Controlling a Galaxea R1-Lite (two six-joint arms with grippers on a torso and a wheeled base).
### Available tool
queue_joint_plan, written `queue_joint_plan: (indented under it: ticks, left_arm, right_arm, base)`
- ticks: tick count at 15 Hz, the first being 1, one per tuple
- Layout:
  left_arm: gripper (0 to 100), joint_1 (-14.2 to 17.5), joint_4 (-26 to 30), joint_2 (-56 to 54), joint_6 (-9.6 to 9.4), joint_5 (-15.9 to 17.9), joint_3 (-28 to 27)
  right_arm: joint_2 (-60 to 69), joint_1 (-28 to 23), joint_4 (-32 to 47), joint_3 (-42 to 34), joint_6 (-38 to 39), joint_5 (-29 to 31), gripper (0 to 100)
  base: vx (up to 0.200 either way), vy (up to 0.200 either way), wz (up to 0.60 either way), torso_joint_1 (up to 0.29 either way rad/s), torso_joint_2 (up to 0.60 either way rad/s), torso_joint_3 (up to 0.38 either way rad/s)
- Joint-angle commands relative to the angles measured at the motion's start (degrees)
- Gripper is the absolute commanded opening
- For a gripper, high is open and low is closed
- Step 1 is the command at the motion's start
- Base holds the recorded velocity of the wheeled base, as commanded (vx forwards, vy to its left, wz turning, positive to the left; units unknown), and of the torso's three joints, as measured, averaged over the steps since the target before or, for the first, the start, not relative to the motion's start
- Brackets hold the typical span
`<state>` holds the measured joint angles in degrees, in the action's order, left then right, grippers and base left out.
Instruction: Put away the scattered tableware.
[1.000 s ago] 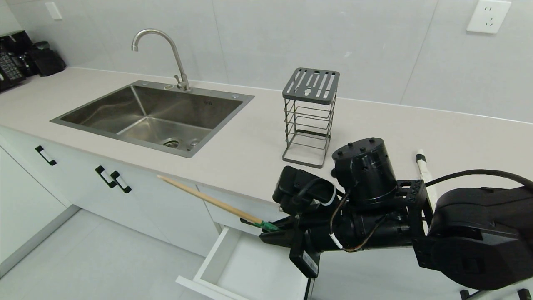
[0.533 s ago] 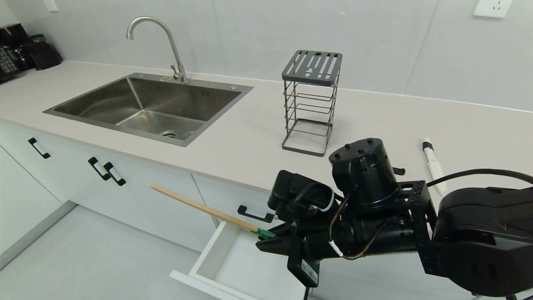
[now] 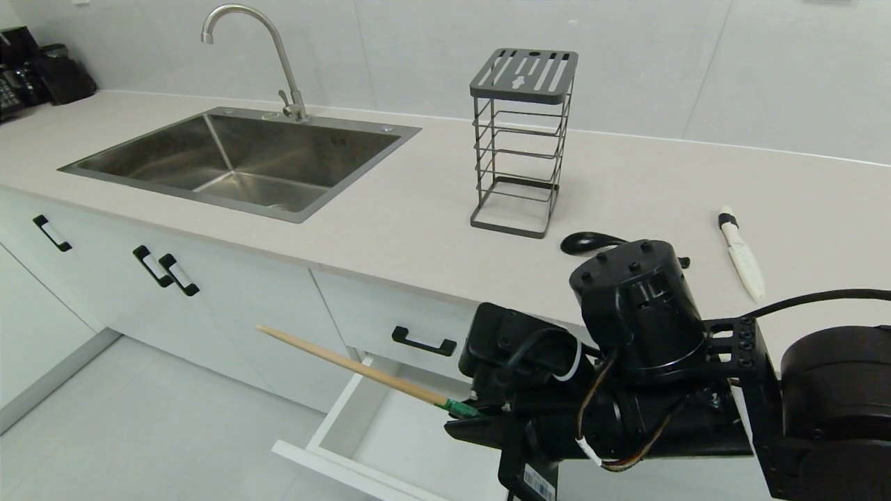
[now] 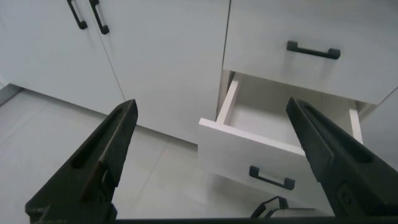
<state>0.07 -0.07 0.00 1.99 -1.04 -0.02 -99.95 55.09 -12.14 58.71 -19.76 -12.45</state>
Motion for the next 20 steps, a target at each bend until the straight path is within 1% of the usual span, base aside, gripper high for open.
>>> queue_joint_plan:
  ticks: [1,6,9,12,18,20]
  left_arm:
    - [100,0.01,-0.01,0.0,0.03,-0.02,0.02]
    - [100,0.01,-0.01,0.0,0.03,-0.02,0.02]
    - [100,0.01,-0.01,0.0,0.03,-0.02,0.02]
    - [100,0.01,-0.01,0.0,0.03,-0.02,0.02]
    - [100,0.01,-0.01,0.0,0.03,-0.02,0.02]
    - [100,0.01,-0.01,0.0,0.03,-0.02,0.02]
  right_arm:
    - [1.43,0.02,0.01,-1.49,-0.01,1.02,0]
    - [3.8,-0.07,-0.25,-4.83,-0.01,3.48,0]
    - [4.85,0.02,-0.34,-5.89,0.07,3.83,0]
    - [5.47,0.11,-0.51,-6.85,0.07,3.83,0]
    - [5.64,0.9,-0.6,-6.59,-0.19,2.78,0]
    - [5.91,0.72,1.42,-7.03,-1.07,1.72,0]
  base:
    - [0.0,0.0,0.0,-0.168,0.33,0.159]
    - [0.0,0.0,0.0,-0.168,0.33,0.156]
    - [0.0,0.0,0.0,-0.15,0.31,0.141]
    - [0.0,0.0,0.0,-0.098,0.18,0.087]
    - [0.0,0.0,0.0,-0.231,0.35,0.142]
    - [0.0,0.0,0.0,-0.246,0.35,0.12]
